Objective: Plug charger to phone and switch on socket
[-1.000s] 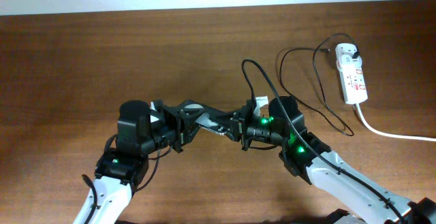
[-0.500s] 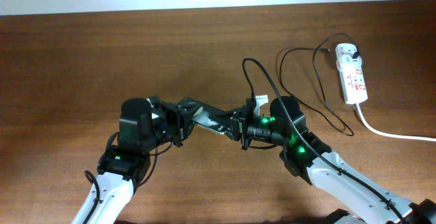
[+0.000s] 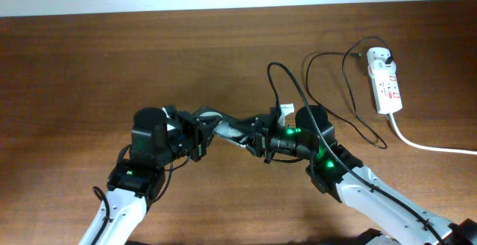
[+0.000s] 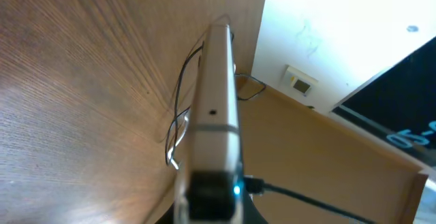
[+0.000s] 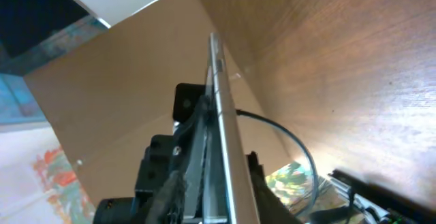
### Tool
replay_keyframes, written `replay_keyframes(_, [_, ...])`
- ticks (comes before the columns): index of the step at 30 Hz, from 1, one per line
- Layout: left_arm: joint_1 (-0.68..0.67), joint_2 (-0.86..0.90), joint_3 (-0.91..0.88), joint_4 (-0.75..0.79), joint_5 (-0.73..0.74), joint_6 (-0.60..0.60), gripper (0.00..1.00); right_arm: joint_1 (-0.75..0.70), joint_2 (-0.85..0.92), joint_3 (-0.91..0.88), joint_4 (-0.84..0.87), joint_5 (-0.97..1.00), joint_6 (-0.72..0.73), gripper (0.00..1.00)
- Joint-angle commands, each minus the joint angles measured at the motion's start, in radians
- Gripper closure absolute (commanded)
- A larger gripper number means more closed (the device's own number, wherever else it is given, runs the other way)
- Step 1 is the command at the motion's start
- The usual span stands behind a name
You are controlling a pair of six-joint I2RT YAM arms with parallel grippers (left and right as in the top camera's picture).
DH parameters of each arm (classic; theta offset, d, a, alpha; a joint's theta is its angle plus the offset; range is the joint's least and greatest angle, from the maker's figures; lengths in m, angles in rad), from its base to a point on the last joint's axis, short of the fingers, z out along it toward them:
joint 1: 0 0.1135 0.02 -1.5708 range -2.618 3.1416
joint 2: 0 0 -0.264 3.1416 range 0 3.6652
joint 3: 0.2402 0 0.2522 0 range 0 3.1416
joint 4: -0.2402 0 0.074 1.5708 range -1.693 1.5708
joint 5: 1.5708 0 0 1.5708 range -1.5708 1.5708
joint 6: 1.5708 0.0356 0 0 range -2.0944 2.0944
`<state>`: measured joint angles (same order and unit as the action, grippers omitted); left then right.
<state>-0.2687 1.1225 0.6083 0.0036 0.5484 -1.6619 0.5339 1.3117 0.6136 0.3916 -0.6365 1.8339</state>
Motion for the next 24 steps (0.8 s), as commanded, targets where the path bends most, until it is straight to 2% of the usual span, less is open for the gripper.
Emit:
replay_keyframes(1, [-0.005,-0.002,0.005,0.000,0.014,0.092,1.00,0.005,-0.010,0.011,-0.007,0.020,-0.022,0.57])
replay_keyframes(3, [-0.002,-0.002,0.005,-0.001,-0.018,0.157,1.00,0.002,-0.009,0.011,-0.015,0.021,-0.029,0.49])
replay_keyframes(5, [0.045,-0.002,0.006,0.000,-0.021,0.296,1.00,0.002,-0.009,0.011,-0.022,0.066,-0.211,0.37])
replay_keyframes(8, [0.169,-0.002,0.006,-0.001,0.048,0.515,1.00,0.002,-0.009,0.011,-0.023,0.119,-0.509,0.25])
replay_keyframes(9, [0.210,-0.002,0.006,-0.002,0.104,0.586,1.00,0.002,-0.010,0.011,-0.045,0.134,-0.632,0.10])
replay_keyframes(10, [0.249,-0.002,0.006,-0.023,0.172,0.658,1.00,0.002,-0.010,0.011,-0.100,0.164,-0.710,0.05])
replay_keyframes(13, [0.279,-0.002,0.006,-0.141,0.269,0.795,1.00,0.002,-0.010,0.011,-0.309,0.370,-0.902,0.01])
replay_keyframes(15, [0.278,-0.002,0.006,-0.196,0.334,0.847,1.00,0.002,-0.010,0.011,-0.394,0.453,-0.972,0.01])
replay_keyframes(18, [0.278,-0.002,0.006,-0.230,0.425,0.925,1.00,-0.027,-0.022,0.012,-0.483,0.476,-0.993,0.01])
replay_keyframes(21, [0.278,-0.003,0.006,-0.230,0.454,0.931,1.00,-0.087,-0.112,0.037,-0.617,0.476,-1.039,0.01])
replay_keyframes(23, [0.278,-0.003,0.006,-0.230,0.455,0.931,1.00,-0.114,-0.215,0.084,-0.774,0.485,-1.063,0.01])
replay_keyframes(24, [0.278,-0.003,0.006,-0.230,0.462,0.931,1.00,-0.126,-0.304,0.135,-0.932,0.526,-1.068,0.01])
